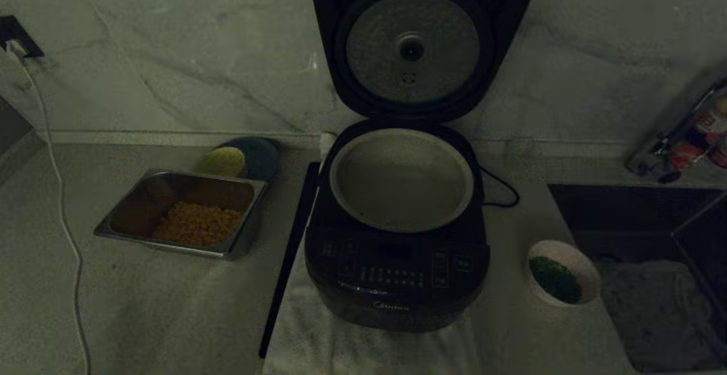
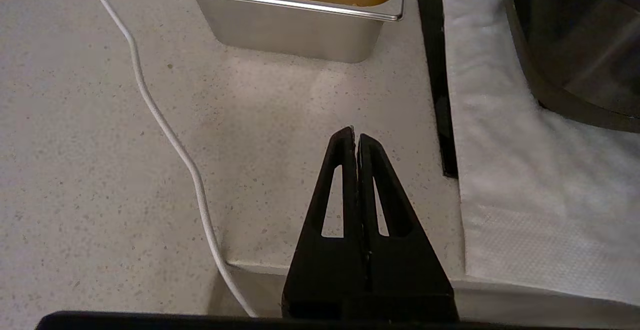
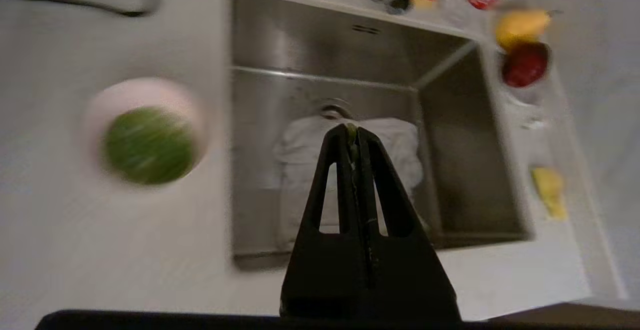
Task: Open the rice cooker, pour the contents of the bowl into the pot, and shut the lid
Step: Turn on the tap
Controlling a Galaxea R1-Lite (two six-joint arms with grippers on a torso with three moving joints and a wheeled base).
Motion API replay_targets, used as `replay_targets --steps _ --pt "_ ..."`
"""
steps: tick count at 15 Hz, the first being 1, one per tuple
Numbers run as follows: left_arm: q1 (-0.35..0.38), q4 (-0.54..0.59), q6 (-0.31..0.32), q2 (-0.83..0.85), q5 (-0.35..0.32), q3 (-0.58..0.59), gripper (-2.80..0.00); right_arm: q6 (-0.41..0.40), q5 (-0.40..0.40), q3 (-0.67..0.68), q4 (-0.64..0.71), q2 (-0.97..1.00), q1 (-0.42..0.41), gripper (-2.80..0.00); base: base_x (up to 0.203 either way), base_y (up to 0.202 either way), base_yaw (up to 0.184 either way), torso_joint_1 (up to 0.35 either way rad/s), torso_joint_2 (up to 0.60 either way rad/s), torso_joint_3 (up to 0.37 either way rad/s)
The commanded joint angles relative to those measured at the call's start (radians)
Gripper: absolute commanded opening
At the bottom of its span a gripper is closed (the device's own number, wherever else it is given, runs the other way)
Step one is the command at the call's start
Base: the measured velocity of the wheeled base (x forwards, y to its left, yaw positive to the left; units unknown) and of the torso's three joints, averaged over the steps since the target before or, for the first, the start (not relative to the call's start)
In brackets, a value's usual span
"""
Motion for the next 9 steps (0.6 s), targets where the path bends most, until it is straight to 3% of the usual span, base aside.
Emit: replay_targets --steps 1,5,9 --pt "0.000 0.000 0.000 0.000 0.000 0.000 -2.80 -0.011 -0.057 -0.077 -0.108 0.342 -0.006 -2.80 0.000 0.000 0.000 0.000 0.00 0.000" --pt "0.000 0.000 0.000 0.000 0.000 0.000 -2.80 -0.035 -0.124 -0.193 -0.336 0.664 -0.040 -2.80 0.000 0.000 0.000 0.000 0.00 0.000" --pt "0.000 0.000 0.000 0.000 0.000 0.000 -2.80 -0.067 -0.144 -0.347 -0.497 0.902 -0.115 -2.80 0.000 0.000 0.000 0.000 0.00 0.000"
